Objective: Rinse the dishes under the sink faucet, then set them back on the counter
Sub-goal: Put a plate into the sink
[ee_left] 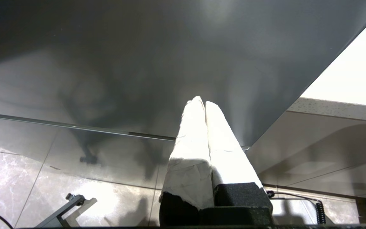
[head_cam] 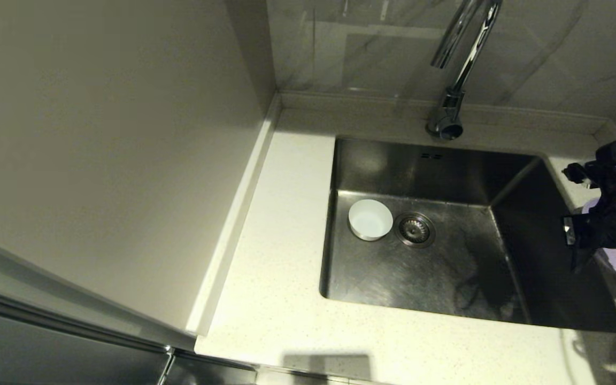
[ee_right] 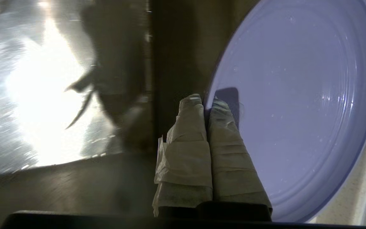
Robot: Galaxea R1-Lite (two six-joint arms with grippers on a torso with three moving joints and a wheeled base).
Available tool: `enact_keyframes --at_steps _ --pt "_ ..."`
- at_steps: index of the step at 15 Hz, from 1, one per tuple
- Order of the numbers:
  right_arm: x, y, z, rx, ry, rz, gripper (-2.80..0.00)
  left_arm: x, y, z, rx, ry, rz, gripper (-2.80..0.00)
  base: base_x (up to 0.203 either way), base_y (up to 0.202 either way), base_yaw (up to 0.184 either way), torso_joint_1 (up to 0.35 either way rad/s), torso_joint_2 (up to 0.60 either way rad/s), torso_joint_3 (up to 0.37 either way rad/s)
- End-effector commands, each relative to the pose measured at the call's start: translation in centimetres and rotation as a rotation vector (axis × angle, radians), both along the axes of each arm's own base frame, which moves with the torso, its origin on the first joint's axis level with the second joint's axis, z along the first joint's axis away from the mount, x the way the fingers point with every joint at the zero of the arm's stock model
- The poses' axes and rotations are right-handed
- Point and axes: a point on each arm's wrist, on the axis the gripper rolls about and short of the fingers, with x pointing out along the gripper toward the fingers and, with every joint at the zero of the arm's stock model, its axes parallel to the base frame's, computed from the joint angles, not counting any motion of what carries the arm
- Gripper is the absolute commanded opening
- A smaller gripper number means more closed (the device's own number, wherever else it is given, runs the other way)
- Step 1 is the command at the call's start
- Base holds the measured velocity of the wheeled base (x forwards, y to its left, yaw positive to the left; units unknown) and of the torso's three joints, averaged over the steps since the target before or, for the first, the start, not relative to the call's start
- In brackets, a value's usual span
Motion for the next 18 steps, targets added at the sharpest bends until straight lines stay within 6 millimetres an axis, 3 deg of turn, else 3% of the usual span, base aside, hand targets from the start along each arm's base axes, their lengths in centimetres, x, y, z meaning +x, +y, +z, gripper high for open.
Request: enact_keyframes --at_steps 1,9,14,18 --pt "-0.8 1.9 0.8 -0.003 -0.028 0.061 -2.80 0.0 0.0 0.0 -0.001 -0.002 0.000 -2.80 0.000 0.000 0.000 0.000 0.00 0.000" --pt "-1.7 9.1 1.1 0.001 -0.122 0.317 -2.80 0.0 0.0 0.0 -0.001 -0.002 0.000 -2.80 0.000 0.000 0.000 0.000 0.00 0.000" --pt "-0.8 11.5 0.3 0.003 -0.099 0.388 -2.80 0.0 0.0 0.0 -0.001 -0.002 0.000 -2.80 0.000 0.000 0.000 0.000 0.00 0.000" --pt "1.4 12.5 -0.7 0.000 -0.074 0.397 -2.80 0.0 0.0 0.0 -0.001 -0.002 0.000 -2.80 0.000 0.000 0.000 0.000 0.00 0.000"
